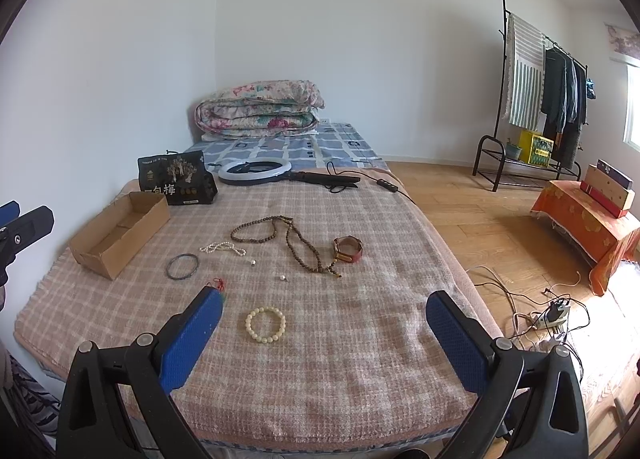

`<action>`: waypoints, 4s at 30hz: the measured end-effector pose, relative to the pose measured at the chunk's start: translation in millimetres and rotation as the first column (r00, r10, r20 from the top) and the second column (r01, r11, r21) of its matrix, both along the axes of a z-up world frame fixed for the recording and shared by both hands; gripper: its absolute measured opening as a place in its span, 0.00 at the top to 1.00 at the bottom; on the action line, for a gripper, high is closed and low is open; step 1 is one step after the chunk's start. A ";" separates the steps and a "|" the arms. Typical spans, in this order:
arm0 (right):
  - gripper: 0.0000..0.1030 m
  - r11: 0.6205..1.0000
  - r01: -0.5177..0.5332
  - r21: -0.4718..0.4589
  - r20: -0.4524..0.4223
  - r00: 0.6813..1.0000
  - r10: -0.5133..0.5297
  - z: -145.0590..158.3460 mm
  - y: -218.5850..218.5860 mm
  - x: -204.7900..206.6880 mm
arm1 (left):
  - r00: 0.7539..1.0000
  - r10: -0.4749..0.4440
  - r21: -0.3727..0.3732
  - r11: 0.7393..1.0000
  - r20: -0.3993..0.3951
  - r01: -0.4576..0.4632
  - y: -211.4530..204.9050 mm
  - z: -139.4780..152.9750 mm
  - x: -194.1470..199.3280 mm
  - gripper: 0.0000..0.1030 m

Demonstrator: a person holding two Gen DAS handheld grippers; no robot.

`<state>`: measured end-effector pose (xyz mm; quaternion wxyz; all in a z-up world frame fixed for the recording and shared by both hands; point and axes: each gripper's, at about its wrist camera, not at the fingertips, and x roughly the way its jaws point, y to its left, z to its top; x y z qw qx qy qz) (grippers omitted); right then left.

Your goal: Organize jewelry

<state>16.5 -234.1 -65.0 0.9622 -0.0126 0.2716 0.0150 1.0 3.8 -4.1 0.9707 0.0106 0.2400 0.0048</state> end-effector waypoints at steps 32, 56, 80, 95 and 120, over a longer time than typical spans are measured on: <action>0.00 1.000 0.001 0.007 -0.006 1.000 -0.001 -4.1 0.7 1.0 | 1.000 0.001 -0.002 1.000 -0.001 -0.001 0.5 0.8 0.5 0.00; 0.00 1.000 0.005 0.010 -0.020 1.000 -0.005 -11.6 2.3 2.3 | 1.000 -0.008 -0.002 1.000 -0.025 0.008 -3.9 -3.9 8.6 0.00; 0.00 1.000 -0.005 -0.017 -0.171 0.985 0.002 -26.4 -4.5 46.2 | 0.950 -0.053 0.054 0.996 -0.307 0.073 30.1 -60.8 100.9 0.00; 0.00 0.986 -0.166 -0.020 -0.297 0.942 0.153 -75.0 8.1 125.0 | 0.889 -0.153 0.053 0.980 -0.433 0.194 9.0 -99.8 154.0 0.00; 0.38 0.957 -0.271 0.107 -0.498 0.819 0.287 -154.8 36.0 172.7 | 0.749 -0.262 -0.165 0.965 -0.609 0.203 -23.3 -189.2 210.4 0.56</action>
